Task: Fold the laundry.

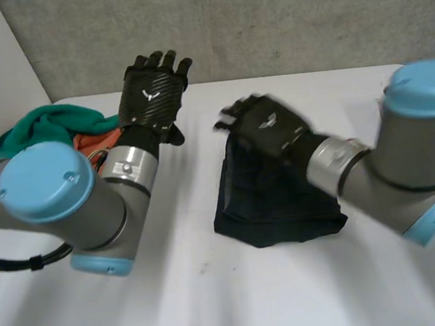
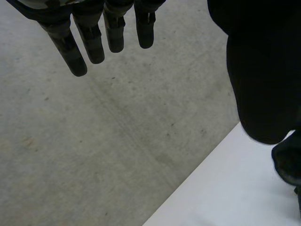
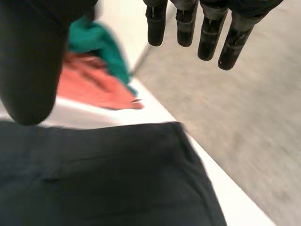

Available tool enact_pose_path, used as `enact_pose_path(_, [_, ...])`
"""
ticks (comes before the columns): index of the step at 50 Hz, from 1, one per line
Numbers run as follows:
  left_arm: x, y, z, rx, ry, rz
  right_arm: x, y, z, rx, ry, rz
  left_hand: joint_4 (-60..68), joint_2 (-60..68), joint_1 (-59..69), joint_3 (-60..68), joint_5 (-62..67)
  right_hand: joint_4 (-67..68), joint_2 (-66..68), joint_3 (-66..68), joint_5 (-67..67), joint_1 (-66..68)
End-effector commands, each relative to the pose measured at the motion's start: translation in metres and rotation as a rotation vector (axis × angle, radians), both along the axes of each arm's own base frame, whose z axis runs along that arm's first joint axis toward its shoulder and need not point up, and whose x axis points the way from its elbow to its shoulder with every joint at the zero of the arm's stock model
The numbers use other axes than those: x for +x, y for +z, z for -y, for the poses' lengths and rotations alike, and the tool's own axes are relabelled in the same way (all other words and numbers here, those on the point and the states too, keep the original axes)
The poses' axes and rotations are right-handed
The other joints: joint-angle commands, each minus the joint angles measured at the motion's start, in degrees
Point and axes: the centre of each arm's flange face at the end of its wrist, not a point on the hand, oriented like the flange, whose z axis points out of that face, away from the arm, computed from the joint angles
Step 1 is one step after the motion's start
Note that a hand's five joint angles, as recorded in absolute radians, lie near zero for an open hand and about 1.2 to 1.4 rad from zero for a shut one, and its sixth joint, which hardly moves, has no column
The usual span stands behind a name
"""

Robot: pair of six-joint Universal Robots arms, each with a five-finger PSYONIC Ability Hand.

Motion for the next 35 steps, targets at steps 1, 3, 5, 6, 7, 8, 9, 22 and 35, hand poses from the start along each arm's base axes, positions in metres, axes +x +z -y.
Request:
enact_pose_path(1, [-0.041,-0.013,-0.017,0.045,-0.102,0.036,-0.064,0.031,0.028,0.179,-0.324,0.217,-1.4,-1.3,-1.0,-1.8,-2.3,-3.1,-2.5,-1.9,-3.3,-1.4])
enact_pose_path(3, [-0.050,-0.018,-0.021,0.052,-0.125,0.042,-0.082,0.031,0.033,0.198,-0.416,0.206,-1.4,-1.3,-1.0,-1.8,-2.3,-3.1,-2.5,-1.9,-3.3,-1.4])
enact_pose_path(5, [-0.056,-0.020,-0.023,0.052,-0.139,0.042,-0.092,0.027,0.037,0.226,-0.474,0.191,-1.5,-1.5,-1.2,-1.9,-2.5,-3.1,-2.5,-1.9,-3.3,-1.4])
enact_pose_path(6, [-0.064,-0.023,-0.025,0.050,-0.156,0.040,-0.093,0.026,0.037,0.233,-0.483,0.185,-1.4,-1.3,-1.0,-1.8,-2.3,-3.1,-2.5,-1.9,-3.3,-1.4])
enact_pose_path(7, [-0.069,-0.024,-0.028,0.048,-0.168,0.039,-0.093,0.024,0.038,0.239,-0.490,0.181,-1.4,-1.3,-1.0,-1.8,-2.3,-3.1,-2.5,-1.9,-3.3,-1.4])
enact_pose_path(8, [-0.074,-0.025,-0.030,0.049,-0.182,0.041,-0.094,0.023,0.038,0.245,-0.495,0.180,-1.4,-1.3,-1.0,-1.8,-2.3,-3.1,-2.5,-1.9,-3.3,-1.4])
enact_pose_path(9, [-0.079,-0.029,-0.033,0.056,-0.198,0.049,-0.095,0.020,0.041,0.251,-0.505,0.176,-1.4,-1.3,-1.0,-1.8,-2.3,-3.1,-2.5,-1.9,-3.3,-1.4])
enact_pose_path(22, [-0.117,-0.076,-0.021,0.204,-0.273,0.170,-0.089,-0.015,0.054,0.344,-0.501,0.130,-1.0,-0.9,-0.7,-1.4,-2.0,-3.1,-2.5,-1.9,-3.3,-1.4])
enact_pose_path(35, [-0.078,-0.111,-0.015,0.414,-0.087,0.359,-0.066,-0.055,0.063,0.436,-0.444,0.055,-0.7,-0.6,-0.3,-1.1,-1.6,-3.1,-2.5,-1.9,-3.3,-1.4])
